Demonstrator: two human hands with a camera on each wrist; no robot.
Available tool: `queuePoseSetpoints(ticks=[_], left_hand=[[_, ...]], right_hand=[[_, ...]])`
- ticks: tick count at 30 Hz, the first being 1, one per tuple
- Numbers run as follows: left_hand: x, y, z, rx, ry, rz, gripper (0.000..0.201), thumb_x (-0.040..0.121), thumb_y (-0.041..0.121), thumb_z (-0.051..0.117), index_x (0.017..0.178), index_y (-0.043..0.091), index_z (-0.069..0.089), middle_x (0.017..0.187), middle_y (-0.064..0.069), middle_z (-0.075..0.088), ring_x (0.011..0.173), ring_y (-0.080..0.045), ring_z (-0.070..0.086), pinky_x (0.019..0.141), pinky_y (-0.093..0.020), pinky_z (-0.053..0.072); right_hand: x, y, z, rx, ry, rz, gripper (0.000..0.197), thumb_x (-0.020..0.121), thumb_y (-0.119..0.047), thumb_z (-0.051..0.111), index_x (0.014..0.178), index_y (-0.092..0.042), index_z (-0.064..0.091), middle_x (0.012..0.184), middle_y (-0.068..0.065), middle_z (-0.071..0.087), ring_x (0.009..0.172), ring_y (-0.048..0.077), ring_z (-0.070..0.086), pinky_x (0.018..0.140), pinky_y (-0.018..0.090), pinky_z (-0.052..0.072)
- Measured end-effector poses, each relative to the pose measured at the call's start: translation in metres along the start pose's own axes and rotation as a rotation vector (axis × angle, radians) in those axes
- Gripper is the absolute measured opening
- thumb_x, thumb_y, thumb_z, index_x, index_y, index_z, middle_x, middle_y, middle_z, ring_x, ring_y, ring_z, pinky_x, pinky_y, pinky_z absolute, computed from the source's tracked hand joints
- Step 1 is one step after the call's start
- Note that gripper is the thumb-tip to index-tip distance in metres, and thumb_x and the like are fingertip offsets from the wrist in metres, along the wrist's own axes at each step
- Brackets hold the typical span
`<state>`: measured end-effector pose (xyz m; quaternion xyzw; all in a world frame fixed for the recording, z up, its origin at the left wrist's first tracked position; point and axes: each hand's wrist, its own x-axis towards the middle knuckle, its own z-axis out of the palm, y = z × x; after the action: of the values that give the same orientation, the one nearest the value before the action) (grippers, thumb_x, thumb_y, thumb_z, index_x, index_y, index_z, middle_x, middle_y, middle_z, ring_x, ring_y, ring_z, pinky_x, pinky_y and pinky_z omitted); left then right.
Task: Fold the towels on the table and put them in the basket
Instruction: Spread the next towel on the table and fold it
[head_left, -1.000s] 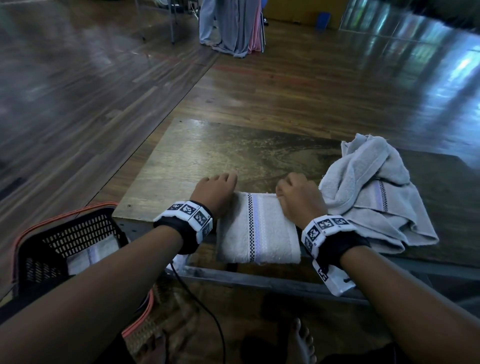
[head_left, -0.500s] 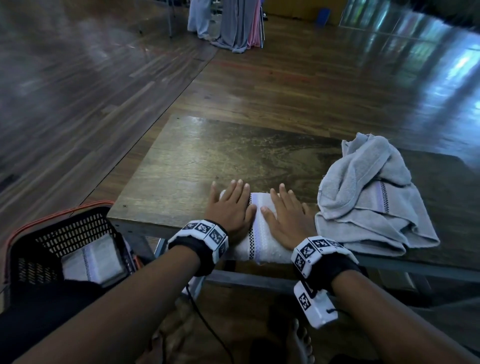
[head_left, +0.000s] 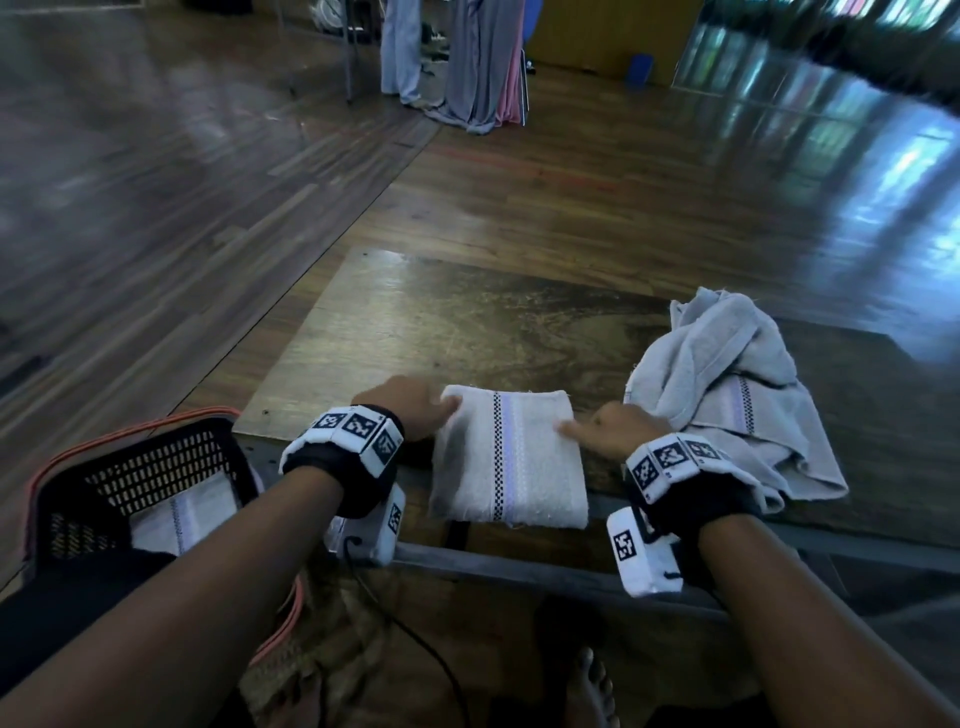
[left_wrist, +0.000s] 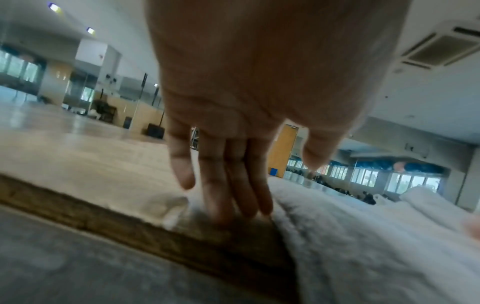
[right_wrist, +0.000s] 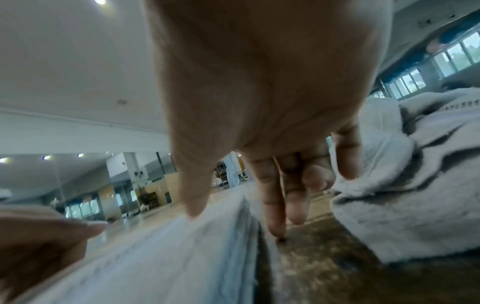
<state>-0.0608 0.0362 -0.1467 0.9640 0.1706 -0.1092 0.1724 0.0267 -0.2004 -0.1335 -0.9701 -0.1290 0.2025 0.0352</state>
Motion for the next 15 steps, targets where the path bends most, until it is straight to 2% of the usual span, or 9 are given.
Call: queuePoseSetpoints(ticks=[1,2,4,6,7,9,10,12,15], left_hand=[[0.0,0.001,0.003,-0.025,-0.078,-0.001,0.065,0.087,0.062,0.04,0.099,0.001,0.062,0.102,-0.014,0.065,0.09,-0.03,0.062,0.08,-0.039,0.048],[0.0,0.002,0.007,-0.038,-0.095,-0.004,0.068,0.082,0.064,0.046,0.1,0.0,0.06,0.096,-0.008,0.064,0.086,-0.025,0.062,0.079,-0.038,0.05],[0.0,0.002,0.014,-0.06,-0.023,-0.024,0.058,0.074,0.068,0.054,0.083,0.011,0.058,0.08,0.002,0.059,0.072,-0.014,0.057,0.064,-0.03,0.049],[0.002,0.003,0.017,-0.095,0.0,-0.046,0.05,0.073,0.067,0.056,0.07,0.018,0.055,0.072,0.004,0.057,0.062,-0.012,0.054,0.05,-0.023,0.037],[0.004,0.004,0.017,-0.124,-0.021,-0.057,0.049,0.074,0.065,0.057,0.071,0.017,0.057,0.072,0.001,0.058,0.062,-0.014,0.055,0.048,-0.024,0.034],[0.009,0.007,0.016,-0.201,-0.049,-0.064,0.059,0.079,0.059,0.058,0.086,0.001,0.062,0.083,-0.009,0.064,0.074,-0.022,0.061,0.052,-0.028,0.037],[0.01,0.01,0.013,-0.228,-0.038,-0.059,0.061,0.081,0.055,0.057,0.093,-0.005,0.062,0.091,-0.016,0.066,0.083,-0.029,0.063,0.058,-0.03,0.04],[0.012,0.014,0.008,-0.29,0.005,-0.041,0.056,0.087,0.047,0.055,0.1,-0.008,0.063,0.105,-0.024,0.066,0.096,-0.036,0.061,0.07,-0.031,0.042],[0.011,0.016,-0.002,-0.424,-0.015,-0.077,0.043,0.091,0.035,0.052,0.105,-0.005,0.061,0.113,-0.024,0.063,0.104,-0.036,0.059,0.077,-0.032,0.043]], right_hand=[[0.0,-0.003,0.003,-0.008,-0.02,-0.027,0.06,0.075,-0.075,0.045,0.073,-0.016,0.056,0.074,0.0,0.057,0.071,0.019,0.058,0.065,0.03,0.043],[0.001,-0.005,0.006,-0.018,0.004,-0.038,0.057,0.071,-0.075,0.051,0.066,-0.019,0.051,0.066,-0.002,0.054,0.062,0.016,0.054,0.055,0.027,0.037],[0.005,-0.008,0.011,-0.002,0.04,-0.04,0.051,0.068,-0.072,0.057,0.066,-0.022,0.048,0.066,-0.004,0.054,0.062,0.015,0.053,0.051,0.026,0.033],[0.011,-0.009,0.013,0.066,0.015,-0.042,0.049,0.069,-0.067,0.061,0.065,-0.021,0.048,0.066,-0.002,0.054,0.062,0.015,0.053,0.051,0.027,0.034],[0.014,-0.009,0.014,0.106,-0.002,-0.036,0.048,0.069,-0.065,0.063,0.063,-0.019,0.047,0.065,-0.002,0.052,0.06,0.015,0.052,0.052,0.027,0.034],[0.018,-0.009,0.016,0.186,-0.01,-0.021,0.048,0.071,-0.06,0.065,0.061,-0.017,0.047,0.062,-0.001,0.05,0.059,0.016,0.051,0.052,0.028,0.034],[0.021,-0.009,0.018,0.224,-0.004,-0.014,0.047,0.072,-0.059,0.065,0.062,-0.016,0.049,0.064,0.001,0.051,0.061,0.018,0.053,0.054,0.028,0.035],[0.025,-0.013,0.018,0.3,0.002,-0.003,0.044,0.076,-0.055,0.063,0.069,-0.012,0.056,0.071,0.005,0.056,0.071,0.023,0.059,0.061,0.03,0.038],[0.024,-0.019,0.012,0.438,0.001,-0.014,0.038,0.082,-0.045,0.06,0.068,-0.011,0.055,0.073,0.005,0.057,0.068,0.02,0.057,0.061,0.031,0.04]])
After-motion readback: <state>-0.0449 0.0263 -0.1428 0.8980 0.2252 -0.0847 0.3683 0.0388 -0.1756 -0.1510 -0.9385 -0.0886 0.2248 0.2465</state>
